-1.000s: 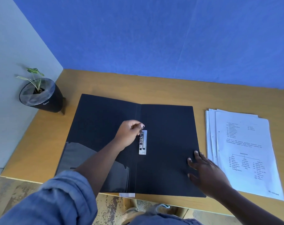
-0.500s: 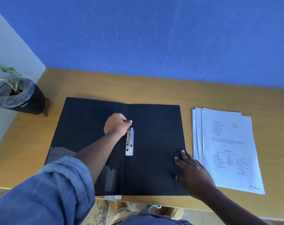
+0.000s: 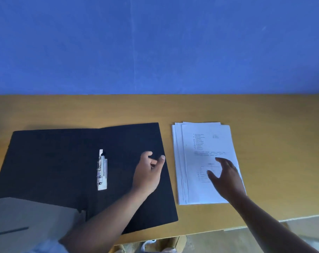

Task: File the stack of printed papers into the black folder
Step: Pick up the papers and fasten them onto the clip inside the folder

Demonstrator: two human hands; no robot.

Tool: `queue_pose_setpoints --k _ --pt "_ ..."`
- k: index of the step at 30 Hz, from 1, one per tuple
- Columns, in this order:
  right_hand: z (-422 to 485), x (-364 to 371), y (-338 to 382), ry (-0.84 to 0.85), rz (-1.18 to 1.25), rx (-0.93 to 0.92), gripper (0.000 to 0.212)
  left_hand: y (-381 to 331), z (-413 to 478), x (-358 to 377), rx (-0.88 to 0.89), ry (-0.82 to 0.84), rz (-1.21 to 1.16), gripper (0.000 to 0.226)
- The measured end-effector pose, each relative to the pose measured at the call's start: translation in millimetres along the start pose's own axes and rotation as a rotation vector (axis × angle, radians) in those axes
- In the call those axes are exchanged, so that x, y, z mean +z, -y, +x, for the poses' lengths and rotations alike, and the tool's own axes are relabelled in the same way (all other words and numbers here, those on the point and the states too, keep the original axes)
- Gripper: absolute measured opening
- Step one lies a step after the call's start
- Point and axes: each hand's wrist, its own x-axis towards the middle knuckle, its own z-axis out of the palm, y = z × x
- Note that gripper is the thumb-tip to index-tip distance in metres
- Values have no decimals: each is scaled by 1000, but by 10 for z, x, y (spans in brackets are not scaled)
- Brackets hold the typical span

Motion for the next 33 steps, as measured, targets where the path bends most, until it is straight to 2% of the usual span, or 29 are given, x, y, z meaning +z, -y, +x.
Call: queue_pose_setpoints --k 4,7,14,18,21,24,28,29,33 --pt "211 -169 -368 -38 30 224 69 -1 -86 389 -77 134 22 67" --pt "287 -219 -549 14 -4 334 80 -65 -106 588 -188 193 12 72" --pt "257 -100 -564 169 -76 251 89 -231 -67 836 -284 159 4 59" --pt "239 -43 -526 190 -38 225 90 -272 -16 857 -342 134 -56 37" --pt "244 -41 -525 195 -8 242 86 -290 63 832 -370 167 -140 32" --pt "243 -61 -526 212 34 256 83 -338 141 838 -426 287 -218 32" --pt "239 -92 -529 205 112 265 76 -371 154 849 -314 338 -205 12" --pt "244 -100 -533 190 163 274 71 -383 142 828 -277 344 -203 8" --pt "235 -175 -510 145 481 391 50 -392 85 678 -236 382 -278 17"
